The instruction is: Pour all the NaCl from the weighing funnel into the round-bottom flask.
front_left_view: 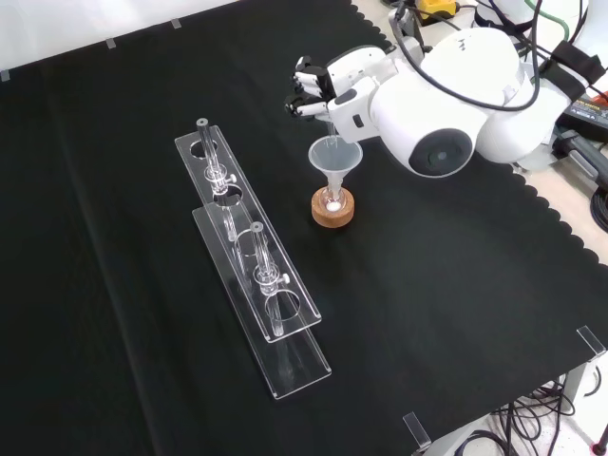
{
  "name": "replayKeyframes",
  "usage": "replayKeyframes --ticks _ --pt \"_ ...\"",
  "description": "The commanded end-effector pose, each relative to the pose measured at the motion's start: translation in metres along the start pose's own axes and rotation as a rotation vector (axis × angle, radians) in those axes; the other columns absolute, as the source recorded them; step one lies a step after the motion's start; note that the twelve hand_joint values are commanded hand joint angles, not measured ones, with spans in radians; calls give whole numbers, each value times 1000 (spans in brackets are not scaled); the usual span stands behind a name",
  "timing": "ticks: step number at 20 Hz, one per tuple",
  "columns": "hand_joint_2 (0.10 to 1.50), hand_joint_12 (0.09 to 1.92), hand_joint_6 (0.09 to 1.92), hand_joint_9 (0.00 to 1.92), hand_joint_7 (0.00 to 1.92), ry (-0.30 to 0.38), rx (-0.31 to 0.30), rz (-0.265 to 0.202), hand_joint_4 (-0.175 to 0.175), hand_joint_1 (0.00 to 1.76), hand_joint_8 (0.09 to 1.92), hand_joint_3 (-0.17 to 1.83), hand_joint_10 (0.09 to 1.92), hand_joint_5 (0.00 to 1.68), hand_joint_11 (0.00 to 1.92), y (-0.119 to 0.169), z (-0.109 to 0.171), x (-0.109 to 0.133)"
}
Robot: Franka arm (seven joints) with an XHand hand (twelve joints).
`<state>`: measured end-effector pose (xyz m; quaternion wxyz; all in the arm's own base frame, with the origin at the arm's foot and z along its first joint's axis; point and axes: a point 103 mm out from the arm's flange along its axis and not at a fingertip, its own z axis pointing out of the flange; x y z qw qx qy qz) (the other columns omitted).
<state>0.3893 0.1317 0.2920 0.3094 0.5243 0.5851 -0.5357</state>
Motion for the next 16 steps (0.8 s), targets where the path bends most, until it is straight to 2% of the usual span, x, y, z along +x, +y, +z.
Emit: replayKeyframes --ticks 1,6,13,16 --pt "689 845 319 1143 582 163 -17 -14 175 1147 678 502 113 1426 1071 -1 9 -8" --pt "689 846 318 1143 581 339 -38 -29 175 1147 678 503 112 1426 1070 -2 21 -15" --pt "689 846 318 1143 581 607 -33 -29 175 1147 678 502 111 1426 1069 -1 44 -31" --pt "689 847 318 1143 581 693 -37 -34 175 1147 678 502 111 1427 1069 -1 53 -34"
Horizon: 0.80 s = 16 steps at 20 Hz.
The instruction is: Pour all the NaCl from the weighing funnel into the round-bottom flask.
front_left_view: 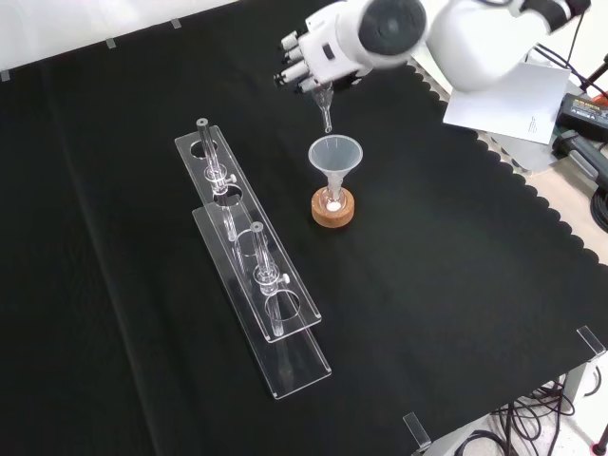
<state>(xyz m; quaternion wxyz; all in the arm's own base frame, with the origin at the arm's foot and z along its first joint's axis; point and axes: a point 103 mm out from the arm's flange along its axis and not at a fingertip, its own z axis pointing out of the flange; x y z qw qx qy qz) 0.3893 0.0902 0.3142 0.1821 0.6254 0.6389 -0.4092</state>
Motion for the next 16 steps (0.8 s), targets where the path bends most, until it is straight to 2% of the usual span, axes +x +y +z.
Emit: replayKeyframes --ticks 1,7,10,16 --pt "689 847 318 1143 580 300 -20 -40 175 1147 678 502 111 1427 1069 0 19 -12" --pt "689 847 317 1143 581 485 -30 -19 175 1147 679 502 110 1427 1068 -1 37 -31" --pt "689 848 317 1143 582 563 -31 12 175 1147 679 502 110 1427 1068 -1 44 -41" --pt "689 848 317 1144 583 627 -39 57 175 1147 679 502 109 1427 1067 2 56 -62"
